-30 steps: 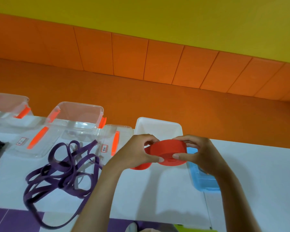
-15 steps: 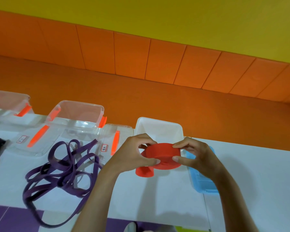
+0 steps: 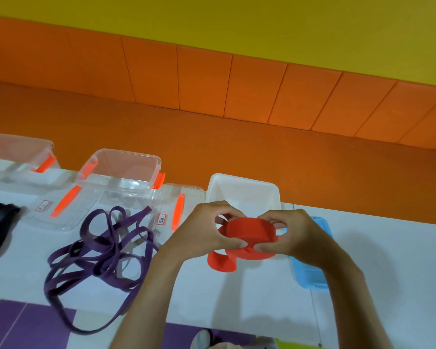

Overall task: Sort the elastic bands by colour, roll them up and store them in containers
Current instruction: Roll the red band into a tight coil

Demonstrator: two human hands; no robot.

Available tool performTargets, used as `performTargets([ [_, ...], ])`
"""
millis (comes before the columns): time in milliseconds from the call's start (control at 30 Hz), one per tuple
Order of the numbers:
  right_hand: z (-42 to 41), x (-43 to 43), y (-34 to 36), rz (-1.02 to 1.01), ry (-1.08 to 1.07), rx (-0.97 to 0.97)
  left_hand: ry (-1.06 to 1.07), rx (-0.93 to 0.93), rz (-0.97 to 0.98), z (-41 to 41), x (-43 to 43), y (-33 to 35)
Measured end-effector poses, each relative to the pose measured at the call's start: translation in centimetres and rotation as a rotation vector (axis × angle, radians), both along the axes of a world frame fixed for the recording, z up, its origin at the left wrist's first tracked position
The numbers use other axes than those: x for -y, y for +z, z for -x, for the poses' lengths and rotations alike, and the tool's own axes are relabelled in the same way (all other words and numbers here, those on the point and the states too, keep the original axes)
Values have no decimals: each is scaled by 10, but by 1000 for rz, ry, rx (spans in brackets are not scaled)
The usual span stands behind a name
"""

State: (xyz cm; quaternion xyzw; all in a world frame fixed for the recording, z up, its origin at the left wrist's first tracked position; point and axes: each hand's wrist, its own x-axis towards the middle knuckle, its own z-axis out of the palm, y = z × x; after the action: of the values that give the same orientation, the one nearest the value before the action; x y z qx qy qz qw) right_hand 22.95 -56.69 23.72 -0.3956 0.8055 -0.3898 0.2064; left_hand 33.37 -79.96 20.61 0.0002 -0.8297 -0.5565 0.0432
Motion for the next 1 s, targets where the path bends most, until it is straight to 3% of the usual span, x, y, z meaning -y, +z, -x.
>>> performTargets([
  [300, 6, -24, -11, 108, -252, 58, 50, -60, -303, -2, 5, -8],
  [533, 1, -16, -9, 270, -312, 199, 71, -138, -576, 5, -4, -12],
  [667, -1, -5, -16, 365, -377, 336, 183, -248, -545, 9, -10, -15],
  [867, -5, -12, -30, 453, -436, 486, 21, -99, -548, 9, -1, -20],
  [1000, -5, -20, -46, 503, -413, 530, 115, -130, -573, 16, -18, -20],
])
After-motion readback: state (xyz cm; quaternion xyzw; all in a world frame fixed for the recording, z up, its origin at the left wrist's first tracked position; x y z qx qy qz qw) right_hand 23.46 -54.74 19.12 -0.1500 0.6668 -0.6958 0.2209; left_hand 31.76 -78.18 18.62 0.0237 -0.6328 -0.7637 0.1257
